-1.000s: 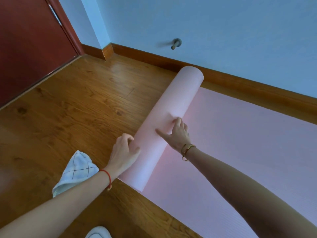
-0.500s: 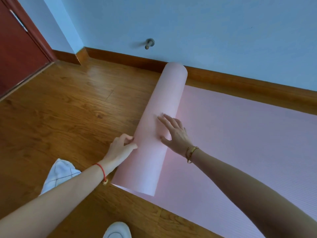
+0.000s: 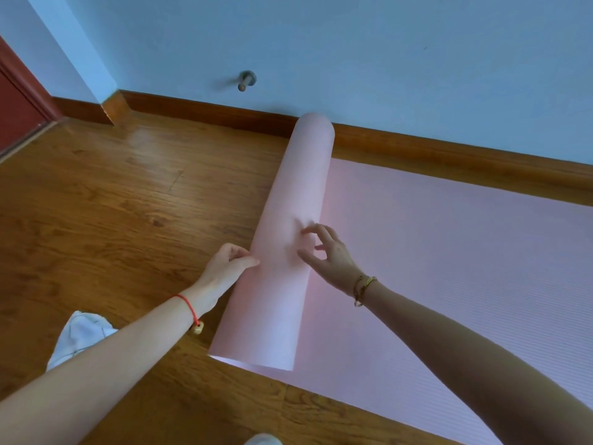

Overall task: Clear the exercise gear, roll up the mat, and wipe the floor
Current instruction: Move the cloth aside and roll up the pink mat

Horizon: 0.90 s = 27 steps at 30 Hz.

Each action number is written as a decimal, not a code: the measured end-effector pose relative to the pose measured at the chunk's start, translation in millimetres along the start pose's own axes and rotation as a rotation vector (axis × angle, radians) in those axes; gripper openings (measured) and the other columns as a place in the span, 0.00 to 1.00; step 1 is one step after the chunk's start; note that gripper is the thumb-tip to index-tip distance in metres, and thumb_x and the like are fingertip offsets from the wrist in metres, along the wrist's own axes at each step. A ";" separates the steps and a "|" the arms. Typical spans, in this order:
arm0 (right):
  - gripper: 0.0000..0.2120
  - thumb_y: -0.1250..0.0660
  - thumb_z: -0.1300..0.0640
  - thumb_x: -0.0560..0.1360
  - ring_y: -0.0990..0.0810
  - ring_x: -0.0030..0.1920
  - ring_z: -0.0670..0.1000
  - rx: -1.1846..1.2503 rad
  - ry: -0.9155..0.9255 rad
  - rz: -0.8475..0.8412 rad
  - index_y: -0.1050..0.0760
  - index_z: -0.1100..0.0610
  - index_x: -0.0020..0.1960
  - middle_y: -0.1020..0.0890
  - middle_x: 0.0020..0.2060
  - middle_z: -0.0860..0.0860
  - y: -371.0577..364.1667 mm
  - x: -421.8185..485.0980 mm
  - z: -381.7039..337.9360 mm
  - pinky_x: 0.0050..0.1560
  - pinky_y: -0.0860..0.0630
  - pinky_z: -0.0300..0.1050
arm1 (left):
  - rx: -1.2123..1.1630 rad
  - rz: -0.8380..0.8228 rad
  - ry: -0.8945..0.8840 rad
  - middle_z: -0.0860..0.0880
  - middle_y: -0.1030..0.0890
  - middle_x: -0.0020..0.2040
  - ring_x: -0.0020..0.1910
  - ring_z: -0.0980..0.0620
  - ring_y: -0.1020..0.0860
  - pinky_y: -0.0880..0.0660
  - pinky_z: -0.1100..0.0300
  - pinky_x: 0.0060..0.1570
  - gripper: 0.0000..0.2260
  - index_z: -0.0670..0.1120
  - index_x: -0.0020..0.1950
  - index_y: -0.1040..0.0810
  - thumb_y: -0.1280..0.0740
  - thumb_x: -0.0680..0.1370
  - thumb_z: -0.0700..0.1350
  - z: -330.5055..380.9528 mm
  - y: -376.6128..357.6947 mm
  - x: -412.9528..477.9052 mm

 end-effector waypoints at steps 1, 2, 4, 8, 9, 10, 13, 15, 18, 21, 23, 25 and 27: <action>0.21 0.31 0.47 0.76 0.25 0.62 0.55 0.032 -0.026 0.003 0.31 0.50 0.66 0.34 0.70 0.49 -2.5 -3.0 -1.1 0.62 0.24 0.53 | -0.007 -0.009 0.002 0.50 0.21 0.56 0.52 0.54 0.24 0.31 0.59 0.45 0.11 0.47 0.58 0.24 0.30 0.77 0.46 1.0 -0.3 0.8; 0.24 0.30 0.45 0.75 0.25 0.60 0.54 0.061 -0.051 0.013 0.33 0.49 0.67 0.34 0.68 0.47 -5.1 -5.9 -2.1 0.60 0.23 0.53 | -0.015 -0.022 0.007 0.50 0.22 0.59 0.54 0.53 0.24 0.29 0.57 0.50 0.14 0.49 0.62 0.24 0.29 0.77 0.46 3.2 0.0 0.1; 0.27 0.28 0.43 0.73 0.25 0.57 0.52 0.112 -0.086 0.049 0.34 0.48 0.67 0.35 0.64 0.44 -8.1 -8.8 -4.0 0.57 0.22 0.51 | -0.029 -0.055 0.034 0.49 0.24 0.65 0.62 0.48 0.25 0.28 0.50 0.63 0.27 0.52 0.70 0.28 0.27 0.72 0.48 6.0 2.0 0.0; 0.31 0.26 0.40 0.69 0.22 0.54 0.52 0.155 -0.115 0.068 0.34 0.48 0.66 0.33 0.64 0.47 -7.4 -10.3 -6.6 0.48 0.17 0.52 | -0.069 -0.128 0.086 0.48 0.20 0.63 0.62 0.46 0.22 0.26 0.46 0.65 0.31 0.53 0.74 0.29 0.29 0.71 0.47 6.7 -4.0 3.8; 0.32 0.25 0.40 0.69 0.22 0.54 0.52 0.163 -0.122 0.072 0.34 0.48 0.66 0.33 0.64 0.48 -7.1 -11.1 -5.3 0.46 0.16 0.54 | -0.072 -0.161 0.083 0.49 0.19 0.60 0.59 0.47 0.22 0.25 0.48 0.60 0.28 0.53 0.72 0.27 0.30 0.72 0.46 8.6 -7.6 2.0; 0.34 0.25 0.39 0.68 0.21 0.53 0.52 0.171 -0.128 0.080 0.35 0.49 0.66 0.33 0.64 0.48 -6.6 -12.9 -4.2 0.44 0.16 0.55 | -0.069 -0.187 0.078 0.50 0.19 0.59 0.58 0.48 0.21 0.25 0.50 0.56 0.27 0.54 0.71 0.26 0.29 0.71 0.46 9.7 -11.0 2.1; 0.39 0.24 0.39 0.67 0.20 0.51 0.51 0.219 -0.159 0.126 0.39 0.52 0.69 0.32 0.65 0.49 -4.3 -21.9 1.9 0.42 0.16 0.57 | -0.052 -0.238 0.079 0.48 0.20 0.60 0.57 0.48 0.21 0.25 0.54 0.49 0.33 0.57 0.69 0.28 0.27 0.63 0.49 14.1 -16.4 -1.8; 0.41 0.25 0.39 0.68 0.19 0.50 0.51 0.269 -0.192 0.154 0.42 0.50 0.71 0.32 0.65 0.49 -1.6 -29.4 8.6 0.36 0.16 0.56 | -0.035 -0.255 0.080 0.47 0.20 0.59 0.57 0.47 0.22 0.26 0.53 0.50 0.34 0.58 0.67 0.29 0.25 0.62 0.49 14.9 -20.9 -2.3; 0.44 0.27 0.33 0.64 0.21 0.55 0.55 0.311 -0.251 0.187 0.42 0.48 0.72 0.31 0.64 0.50 1.5 -39.4 19.5 0.29 0.18 0.52 | 0.026 -0.306 0.029 0.47 0.23 0.60 0.58 0.49 0.23 0.28 0.56 0.51 0.32 0.59 0.67 0.31 0.22 0.66 0.49 18.0 -35.1 -6.5; 0.46 0.32 0.26 0.62 0.24 0.61 0.53 0.216 -0.310 0.222 0.40 0.50 0.70 0.30 0.65 0.51 7.6 -45.6 27.4 0.49 0.18 0.59 | -0.011 -0.328 -0.005 0.48 0.23 0.60 0.59 0.48 0.23 0.26 0.53 0.56 0.29 0.57 0.65 0.28 0.23 0.67 0.53 21.3 -49.6 -6.5; 0.45 0.33 0.27 0.66 0.26 0.64 0.52 0.184 -0.360 0.262 0.37 0.56 0.71 0.30 0.65 0.51 15.8 -49.1 32.3 0.60 0.23 0.56 | -0.058 -0.310 -0.017 0.48 0.21 0.61 0.60 0.48 0.23 0.26 0.50 0.60 0.25 0.55 0.61 0.26 0.25 0.67 0.56 23.7 -57.2 -4.8; 0.43 0.33 0.30 0.69 0.27 0.65 0.52 0.142 -0.412 0.300 0.37 0.59 0.72 0.30 0.65 0.51 25.2 -52.1 38.9 0.64 0.27 0.50 | -0.062 -0.265 -0.011 0.48 0.23 0.63 0.60 0.48 0.24 0.27 0.50 0.61 0.23 0.52 0.63 0.27 0.24 0.71 0.52 22.5 -64.5 -2.4; 0.45 0.34 0.29 0.69 0.27 0.65 0.53 0.114 -0.438 0.332 0.39 0.58 0.73 0.30 0.66 0.52 33.6 -54.8 43.6 0.63 0.26 0.52 | -0.056 -0.236 0.030 0.47 0.25 0.65 0.61 0.49 0.25 0.28 0.52 0.60 0.31 0.48 0.69 0.32 0.23 0.71 0.49 17.5 -71.0 -0.5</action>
Point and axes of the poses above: each hand's wrist, its own x-axis towards the middle knuckle, its own y-axis out of the back of the hand, z = x × y, the point moved 5 cm from there along x, towards the middle knuckle
